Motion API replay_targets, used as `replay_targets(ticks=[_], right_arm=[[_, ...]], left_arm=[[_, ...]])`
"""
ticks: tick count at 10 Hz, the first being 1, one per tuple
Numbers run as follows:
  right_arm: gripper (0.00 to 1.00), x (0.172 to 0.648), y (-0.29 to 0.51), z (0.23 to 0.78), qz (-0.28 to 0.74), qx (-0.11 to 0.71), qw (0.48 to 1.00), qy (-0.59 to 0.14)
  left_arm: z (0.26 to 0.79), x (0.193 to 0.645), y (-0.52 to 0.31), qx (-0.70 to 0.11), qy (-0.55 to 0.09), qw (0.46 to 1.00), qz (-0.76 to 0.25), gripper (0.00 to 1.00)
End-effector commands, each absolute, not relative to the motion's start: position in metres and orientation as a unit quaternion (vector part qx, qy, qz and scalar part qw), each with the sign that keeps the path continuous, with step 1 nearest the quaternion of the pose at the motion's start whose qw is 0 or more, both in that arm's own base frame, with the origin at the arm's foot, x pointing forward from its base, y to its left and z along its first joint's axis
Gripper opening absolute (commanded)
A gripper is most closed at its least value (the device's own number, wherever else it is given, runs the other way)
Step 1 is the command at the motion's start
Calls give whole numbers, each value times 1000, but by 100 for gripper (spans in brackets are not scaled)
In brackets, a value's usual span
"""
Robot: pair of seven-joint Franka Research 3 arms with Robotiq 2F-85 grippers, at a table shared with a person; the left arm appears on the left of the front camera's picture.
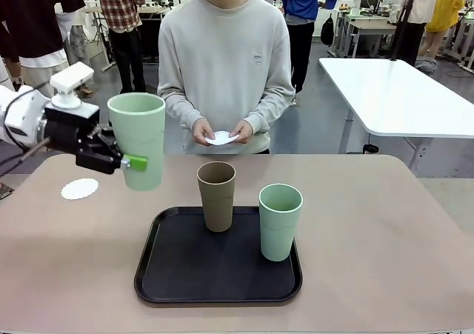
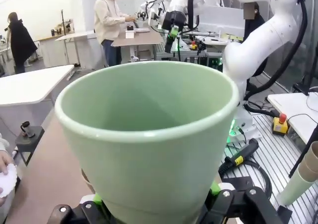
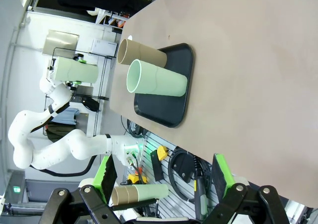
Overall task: Place coasters on the table and set cups on them.
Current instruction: Pick up one Reusable plastic cup and place it on a coaster set by the human.
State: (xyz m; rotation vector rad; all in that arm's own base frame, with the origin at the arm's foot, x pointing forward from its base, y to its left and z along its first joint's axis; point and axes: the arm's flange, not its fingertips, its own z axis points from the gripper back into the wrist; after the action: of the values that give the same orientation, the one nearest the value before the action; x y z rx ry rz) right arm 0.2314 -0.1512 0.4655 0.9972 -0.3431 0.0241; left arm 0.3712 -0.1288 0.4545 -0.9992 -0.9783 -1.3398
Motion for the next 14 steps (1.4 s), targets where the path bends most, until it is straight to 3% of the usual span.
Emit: replay_targets(ticks=[1, 3, 4, 7, 11, 14], right_arm=[[100, 231, -152, 465, 12, 478, 863, -164], [100, 231, -152, 465, 12, 478, 863, -164], [100, 231, -152, 465, 12, 478, 863, -164], [100, 231, -152, 465, 12, 478, 863, -164], [100, 231, -152, 465, 12, 478, 863, -164], [100, 231, -152, 465, 12, 478, 863, -164]], left_arm=[[442, 368, -133, -424, -412, 563, -577, 0], [442, 368, -133, -424, -412, 563, -577, 0], [451, 371, -130, -426, -413, 567, -571, 84], [434, 438, -14, -397, -511, 611, -455, 84], [433, 466, 117, -303, -603, 639, -370, 84], [430, 483, 156, -271, -624, 650, -339, 84]])
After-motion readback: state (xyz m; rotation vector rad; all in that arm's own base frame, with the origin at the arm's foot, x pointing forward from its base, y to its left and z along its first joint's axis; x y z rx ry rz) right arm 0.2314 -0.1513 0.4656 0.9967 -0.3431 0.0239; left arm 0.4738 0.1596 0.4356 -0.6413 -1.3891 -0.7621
